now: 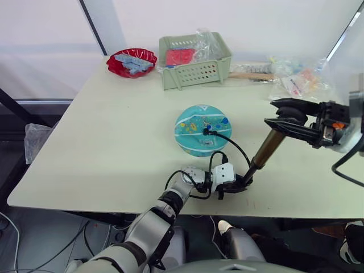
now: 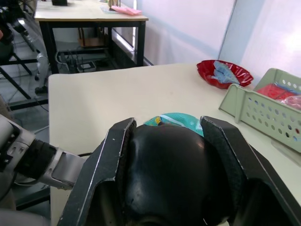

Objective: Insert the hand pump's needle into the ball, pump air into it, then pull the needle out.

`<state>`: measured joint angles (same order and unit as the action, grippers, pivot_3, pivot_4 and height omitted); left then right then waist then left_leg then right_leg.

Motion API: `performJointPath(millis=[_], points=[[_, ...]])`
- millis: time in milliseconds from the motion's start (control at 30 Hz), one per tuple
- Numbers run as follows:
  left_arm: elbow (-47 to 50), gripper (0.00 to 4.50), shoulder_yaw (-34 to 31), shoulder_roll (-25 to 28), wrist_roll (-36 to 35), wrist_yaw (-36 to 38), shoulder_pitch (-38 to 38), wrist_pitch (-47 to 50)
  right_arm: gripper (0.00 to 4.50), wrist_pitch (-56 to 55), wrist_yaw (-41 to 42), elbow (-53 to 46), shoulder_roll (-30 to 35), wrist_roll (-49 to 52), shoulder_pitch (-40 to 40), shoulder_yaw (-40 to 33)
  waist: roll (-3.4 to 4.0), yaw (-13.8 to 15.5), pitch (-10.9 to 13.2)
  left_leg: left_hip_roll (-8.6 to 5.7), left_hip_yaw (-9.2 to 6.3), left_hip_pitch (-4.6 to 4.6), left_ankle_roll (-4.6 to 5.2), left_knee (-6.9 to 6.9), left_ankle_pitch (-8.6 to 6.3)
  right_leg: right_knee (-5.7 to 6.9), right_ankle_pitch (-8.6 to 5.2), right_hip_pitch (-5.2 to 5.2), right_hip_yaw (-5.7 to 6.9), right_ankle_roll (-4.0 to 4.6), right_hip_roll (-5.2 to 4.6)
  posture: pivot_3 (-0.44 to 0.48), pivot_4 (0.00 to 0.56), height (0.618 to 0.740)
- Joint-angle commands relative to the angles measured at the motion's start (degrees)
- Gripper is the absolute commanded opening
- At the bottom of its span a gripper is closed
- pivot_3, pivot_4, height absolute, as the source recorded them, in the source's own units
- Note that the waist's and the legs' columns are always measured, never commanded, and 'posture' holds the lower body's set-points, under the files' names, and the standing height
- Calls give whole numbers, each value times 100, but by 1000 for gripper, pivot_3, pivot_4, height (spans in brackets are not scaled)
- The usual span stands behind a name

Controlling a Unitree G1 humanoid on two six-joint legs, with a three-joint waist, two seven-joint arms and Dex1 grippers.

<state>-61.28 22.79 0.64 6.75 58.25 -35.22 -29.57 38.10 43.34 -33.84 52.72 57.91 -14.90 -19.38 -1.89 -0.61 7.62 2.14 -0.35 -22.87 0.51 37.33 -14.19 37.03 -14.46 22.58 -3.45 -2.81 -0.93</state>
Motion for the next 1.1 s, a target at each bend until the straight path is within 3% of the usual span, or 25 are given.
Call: performJointPath(millis=[33,167,567,867,1100], points=[[-642,1081,279,198,502,-18,319,292,1787,-489,62,-79,-290,-692,441,295,-12,-1,-17,0,-2,1,0,0,0,0,-1,-1,2,-2,1,0,150,736],[-657,1081,268,201,494,-18,317,297,1787,-1253,163,164,-835,-1683,1218,1004,-33,-4,-46,2,-4,13,0,1,0,0,-12,-12,7,-17,3,0,150,736],[-682,1081,252,216,496,-36,292,290,1787,-2819,317,1431,-1575,-3355,1824,1993,-50,-14,-90,4,-10,30,0,1,0,-3,-24,-28,16,2,2,0,150,736],[-680,1081,260,234,507,-24,318,281,1787,-2323,484,902,-1317,-2480,1436,1296,-35,-9,-78,4,-13,30,-1,2,0,-6,-23,-31,18,4,-1,0,150,736],[-675,1081,260,231,509,-5,321,270,1787,-1294,465,361,-621,-835,627,137,8,-2,-31,-2,-15,15,-1,2,0,-17,-14,-28,21,17,-5,0,150,736]])
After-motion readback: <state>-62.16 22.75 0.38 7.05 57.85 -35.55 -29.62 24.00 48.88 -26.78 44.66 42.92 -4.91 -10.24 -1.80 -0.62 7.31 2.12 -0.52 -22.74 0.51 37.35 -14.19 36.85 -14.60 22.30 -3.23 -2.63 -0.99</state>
